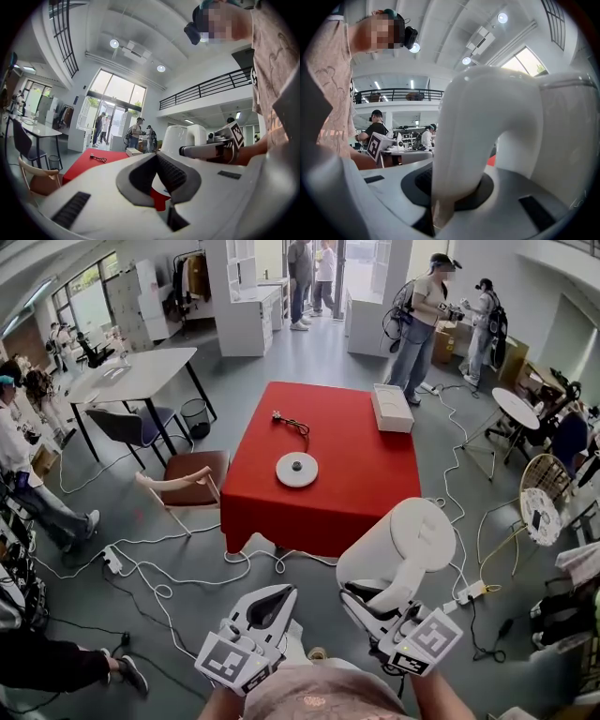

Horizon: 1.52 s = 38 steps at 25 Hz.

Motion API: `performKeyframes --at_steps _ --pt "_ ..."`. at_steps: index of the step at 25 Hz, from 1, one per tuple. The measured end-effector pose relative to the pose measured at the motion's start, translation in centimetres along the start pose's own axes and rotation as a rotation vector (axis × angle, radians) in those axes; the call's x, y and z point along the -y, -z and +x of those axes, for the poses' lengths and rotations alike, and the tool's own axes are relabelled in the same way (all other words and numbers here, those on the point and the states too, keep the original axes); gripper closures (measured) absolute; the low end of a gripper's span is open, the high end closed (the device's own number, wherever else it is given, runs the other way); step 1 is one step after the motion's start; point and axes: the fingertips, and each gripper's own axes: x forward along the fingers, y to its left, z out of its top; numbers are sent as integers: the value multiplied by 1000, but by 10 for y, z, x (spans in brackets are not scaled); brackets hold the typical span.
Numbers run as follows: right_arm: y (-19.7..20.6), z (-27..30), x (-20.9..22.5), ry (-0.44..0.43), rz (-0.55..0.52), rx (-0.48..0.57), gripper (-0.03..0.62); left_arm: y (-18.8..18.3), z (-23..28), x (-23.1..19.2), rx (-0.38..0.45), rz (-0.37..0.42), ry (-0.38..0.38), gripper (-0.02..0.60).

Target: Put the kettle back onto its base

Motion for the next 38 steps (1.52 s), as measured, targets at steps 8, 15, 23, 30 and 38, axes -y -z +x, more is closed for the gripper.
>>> performKeyframes --at_steps 8,15,23,30,38 --pt "-5 13 21 9 -2 9 525 -1 21 -15 3 3 15 583" --pt "-5 34 39 11 3 13 525 4 40 -41 -7 6 18 583" --pt "-15 76 78 15 9 20 525 -3 79 -90 -24 6 33 583" --pt "-28 121 116 16 19 15 525 -14 118 -139 -25 -6 56 583" --pt "-39 174 147 43 35 19 525 -19 148 -195 -40 -13 110 583"
